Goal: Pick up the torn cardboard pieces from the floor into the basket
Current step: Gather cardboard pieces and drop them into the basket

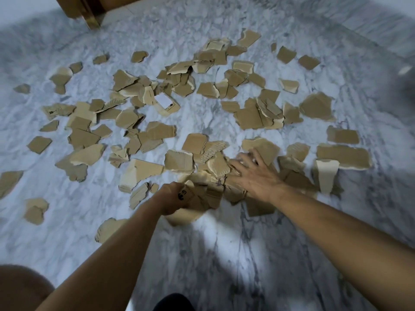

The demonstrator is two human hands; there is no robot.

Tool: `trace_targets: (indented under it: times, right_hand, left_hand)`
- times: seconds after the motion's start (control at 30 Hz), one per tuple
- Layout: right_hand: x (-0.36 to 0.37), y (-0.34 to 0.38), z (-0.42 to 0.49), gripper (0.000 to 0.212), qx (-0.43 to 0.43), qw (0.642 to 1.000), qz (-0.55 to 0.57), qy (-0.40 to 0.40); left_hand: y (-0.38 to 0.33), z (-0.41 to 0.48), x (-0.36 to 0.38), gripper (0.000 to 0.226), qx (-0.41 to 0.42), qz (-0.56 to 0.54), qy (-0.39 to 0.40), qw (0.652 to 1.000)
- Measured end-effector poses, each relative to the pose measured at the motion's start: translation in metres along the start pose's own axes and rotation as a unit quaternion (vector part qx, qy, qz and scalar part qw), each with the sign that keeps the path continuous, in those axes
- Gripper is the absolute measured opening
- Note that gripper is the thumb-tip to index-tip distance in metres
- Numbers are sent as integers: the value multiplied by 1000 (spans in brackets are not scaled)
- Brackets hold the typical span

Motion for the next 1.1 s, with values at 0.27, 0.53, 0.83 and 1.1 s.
trace_targets:
  times: [0.27,0.53,0.83,1.1]
  right_hand:
    - [-31,-52,-14,32,93,893,419,-137]
    - [-1,-103,-60,41,220,790,567,-68]
    - [99,-52,-86,131,395,716,573,54]
    - [117,-28,-76,72,386,704,595,-24]
  left_hand:
    - [-45,-12,-63,39,41,-7,24,999]
    - [-121,22,-23,64,120,142,50,981]
    - [-161,68,20,99,118,301,32,946]
    - [-161,70,21,81,186,193,-6,963]
Point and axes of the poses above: each hand's wrist, its own z-axis towards the middle knuckle, its own x-axis out of the palm, y = z × x, the point moved 2 cm from there along z, towards the middle knuckle, and after that the axes turned 11 degrees about y, right-handed, at the moved point
